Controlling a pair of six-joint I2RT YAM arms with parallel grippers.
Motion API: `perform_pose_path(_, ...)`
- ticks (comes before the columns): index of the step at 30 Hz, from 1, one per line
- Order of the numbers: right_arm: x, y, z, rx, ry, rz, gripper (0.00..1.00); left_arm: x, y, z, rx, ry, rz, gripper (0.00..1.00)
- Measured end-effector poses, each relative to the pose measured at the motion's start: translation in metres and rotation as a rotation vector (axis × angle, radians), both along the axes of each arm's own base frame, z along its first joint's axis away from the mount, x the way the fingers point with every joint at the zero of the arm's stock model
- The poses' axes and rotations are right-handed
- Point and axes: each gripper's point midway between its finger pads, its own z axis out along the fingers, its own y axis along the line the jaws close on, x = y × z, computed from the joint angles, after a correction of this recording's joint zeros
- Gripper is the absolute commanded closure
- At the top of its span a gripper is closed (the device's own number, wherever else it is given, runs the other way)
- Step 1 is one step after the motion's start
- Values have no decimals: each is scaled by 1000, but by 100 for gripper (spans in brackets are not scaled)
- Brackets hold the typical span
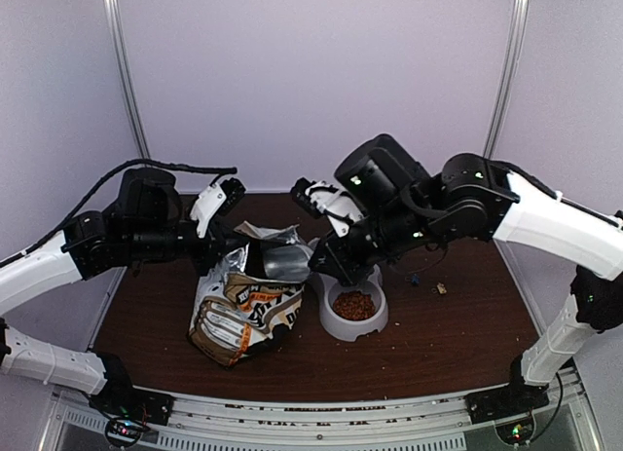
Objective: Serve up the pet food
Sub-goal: Insert the spatula into the pet food bag.
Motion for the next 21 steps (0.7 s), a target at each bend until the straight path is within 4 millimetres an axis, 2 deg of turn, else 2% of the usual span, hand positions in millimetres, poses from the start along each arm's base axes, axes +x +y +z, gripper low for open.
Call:
perform_pose_path(5, 18, 32, -37, -126, 5, -43, 100, -6, -6, 0, -8, -3, -34, 100)
perform_pose_path(10, 41, 54, -76, -213, -2, -147, 100, -11, -17, -3, -14, 6, -72, 100)
perform_pose_path(13, 46, 64, -104, -245, 22, -179, 100, -11, -22, -5, -16, 10, -86, 100)
perform_pose_path(17, 44, 80, -108, -152, 78, -168, 100, -7, -20, -7, -8, 9, -67, 100)
perform_pose_path(21, 38, 83, -102, -77, 117, -127, 100, -8, -21, -6, -10, 8, -72, 100)
